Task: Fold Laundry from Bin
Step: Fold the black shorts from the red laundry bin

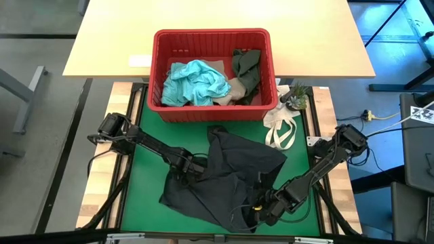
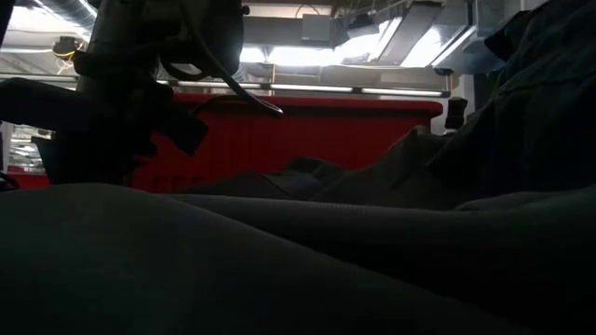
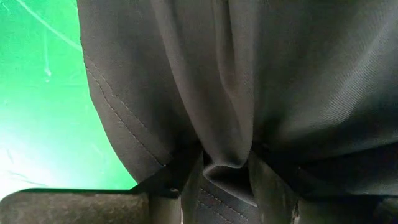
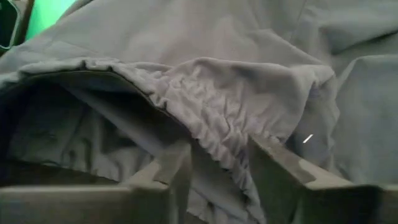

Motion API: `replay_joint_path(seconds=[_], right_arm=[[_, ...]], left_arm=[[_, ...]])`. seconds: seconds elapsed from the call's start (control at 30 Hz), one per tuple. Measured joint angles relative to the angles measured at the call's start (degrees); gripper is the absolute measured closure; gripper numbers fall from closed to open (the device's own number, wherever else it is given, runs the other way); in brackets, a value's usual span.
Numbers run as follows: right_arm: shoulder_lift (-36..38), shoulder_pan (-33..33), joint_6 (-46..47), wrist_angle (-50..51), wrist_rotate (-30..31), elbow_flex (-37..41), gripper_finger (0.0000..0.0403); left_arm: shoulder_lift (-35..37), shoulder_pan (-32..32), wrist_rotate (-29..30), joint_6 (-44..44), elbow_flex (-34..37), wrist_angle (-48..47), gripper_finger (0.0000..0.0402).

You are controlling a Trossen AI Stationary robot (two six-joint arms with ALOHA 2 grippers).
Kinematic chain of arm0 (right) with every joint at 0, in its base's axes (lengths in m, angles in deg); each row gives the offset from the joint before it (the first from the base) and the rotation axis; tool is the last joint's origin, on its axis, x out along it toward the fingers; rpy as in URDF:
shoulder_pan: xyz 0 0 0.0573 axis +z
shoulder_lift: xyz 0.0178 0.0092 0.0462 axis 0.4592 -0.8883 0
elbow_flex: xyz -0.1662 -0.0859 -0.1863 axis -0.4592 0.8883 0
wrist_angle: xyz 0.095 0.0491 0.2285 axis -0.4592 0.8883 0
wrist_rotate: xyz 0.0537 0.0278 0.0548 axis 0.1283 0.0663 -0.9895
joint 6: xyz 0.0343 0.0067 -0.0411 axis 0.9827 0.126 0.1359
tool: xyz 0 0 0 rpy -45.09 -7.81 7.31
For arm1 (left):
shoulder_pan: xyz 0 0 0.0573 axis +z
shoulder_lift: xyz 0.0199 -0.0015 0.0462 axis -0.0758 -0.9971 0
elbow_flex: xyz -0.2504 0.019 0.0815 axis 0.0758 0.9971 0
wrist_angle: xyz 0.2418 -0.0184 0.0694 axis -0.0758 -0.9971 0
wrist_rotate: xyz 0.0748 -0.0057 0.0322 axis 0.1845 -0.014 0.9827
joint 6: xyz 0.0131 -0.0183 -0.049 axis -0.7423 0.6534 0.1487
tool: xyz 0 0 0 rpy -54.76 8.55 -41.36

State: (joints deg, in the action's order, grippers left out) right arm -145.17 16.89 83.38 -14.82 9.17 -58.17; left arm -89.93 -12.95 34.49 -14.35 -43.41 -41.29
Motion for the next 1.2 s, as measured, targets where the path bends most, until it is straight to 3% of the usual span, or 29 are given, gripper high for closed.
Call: replay_joint_path(seconds=[0.13, 0.2, 0.33, 0.5, 0.77, 1.2], right_arm=[[0.0, 0.0, 0.0, 0.8, -3.4, 0.0, 0.0368], [0.0, 0.0, -0.2, 1.1, -4.3, 0.0, 0.0391], [0.4, 0.1, 0.5, 2.9, -7.0, 0.0, 0.0380], [0.4, 0.0, 2.0, 7.8, -12.6, -0.1, 0.0397], [0.4, 0.0, 11.0, 21.0, -13.1, -0.1, 0.0398], [0.4, 0.0, 12.1, 23.4, -16.7, -0.1, 0.0394]], left_arm=[[0.0, 0.0, 0.0, 0.2, 0.0, 0.0, 0.0278], [0.0, 0.0, 0.0, 0.2, 0.0, 0.0, 0.0278], [0.0, 0.0, 0.0, 0.3, 0.0, 0.0, 0.0278], [0.0, 0.0, 0.0, 0.3, 0.0, -0.1, 0.0278], [0.0, 0.0, -0.1, 0.1, 0.0, -0.2, 0.0278], [0.0, 0.0, -0.1, -0.1, 0.0, 0.0, 0.0278]])
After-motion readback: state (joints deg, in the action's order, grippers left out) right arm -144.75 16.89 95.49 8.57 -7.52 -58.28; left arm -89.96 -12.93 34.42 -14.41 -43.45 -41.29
